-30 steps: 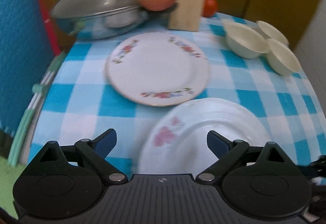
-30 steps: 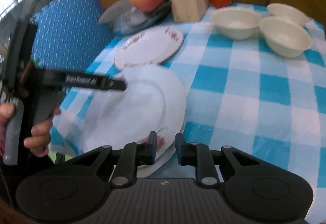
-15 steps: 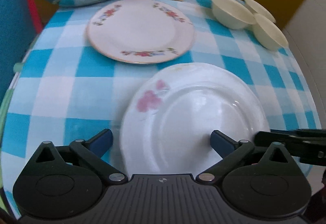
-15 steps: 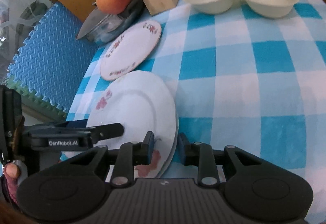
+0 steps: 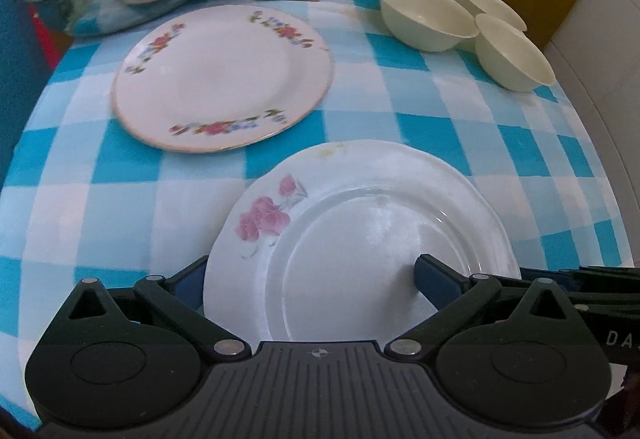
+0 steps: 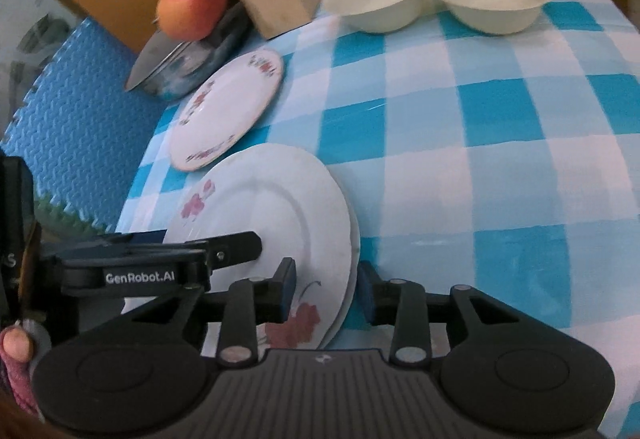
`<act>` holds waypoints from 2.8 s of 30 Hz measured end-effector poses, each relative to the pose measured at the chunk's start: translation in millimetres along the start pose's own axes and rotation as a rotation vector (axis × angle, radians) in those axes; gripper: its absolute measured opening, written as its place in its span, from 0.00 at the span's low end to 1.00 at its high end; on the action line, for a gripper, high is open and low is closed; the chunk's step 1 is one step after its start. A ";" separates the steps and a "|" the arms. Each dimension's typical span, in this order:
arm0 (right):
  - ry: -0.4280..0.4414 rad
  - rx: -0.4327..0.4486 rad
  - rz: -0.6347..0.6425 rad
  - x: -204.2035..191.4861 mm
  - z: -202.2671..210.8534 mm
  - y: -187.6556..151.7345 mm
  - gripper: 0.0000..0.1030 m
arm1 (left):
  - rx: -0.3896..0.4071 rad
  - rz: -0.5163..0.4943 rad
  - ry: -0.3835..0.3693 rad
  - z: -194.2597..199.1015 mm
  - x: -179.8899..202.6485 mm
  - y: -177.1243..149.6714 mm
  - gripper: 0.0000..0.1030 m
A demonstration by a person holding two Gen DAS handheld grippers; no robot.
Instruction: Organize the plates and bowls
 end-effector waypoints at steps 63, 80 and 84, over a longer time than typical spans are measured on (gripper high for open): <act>0.028 0.129 0.049 -21.5 -108.8 139.4 0.33 | 0.172 0.085 0.222 -32.2 -73.2 125.3 0.99; 0.033 0.135 0.080 -24.6 -111.5 140.6 0.27 | 0.198 0.064 0.198 -36.6 -66.7 129.3 0.98; 0.029 0.137 0.089 -25.1 -111.3 140.3 0.26 | 0.198 0.061 0.200 -36.2 -66.4 129.1 0.97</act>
Point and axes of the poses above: each gripper's, at about its wrist camera, not at the fingertips, and z roughly against the way its jaws point, x to its right, y to its top, the point moved 8 cm from there along -z, roughly the way its jaws point, and after that the axes turned 15 degrees about z, right-handed, at the moved point
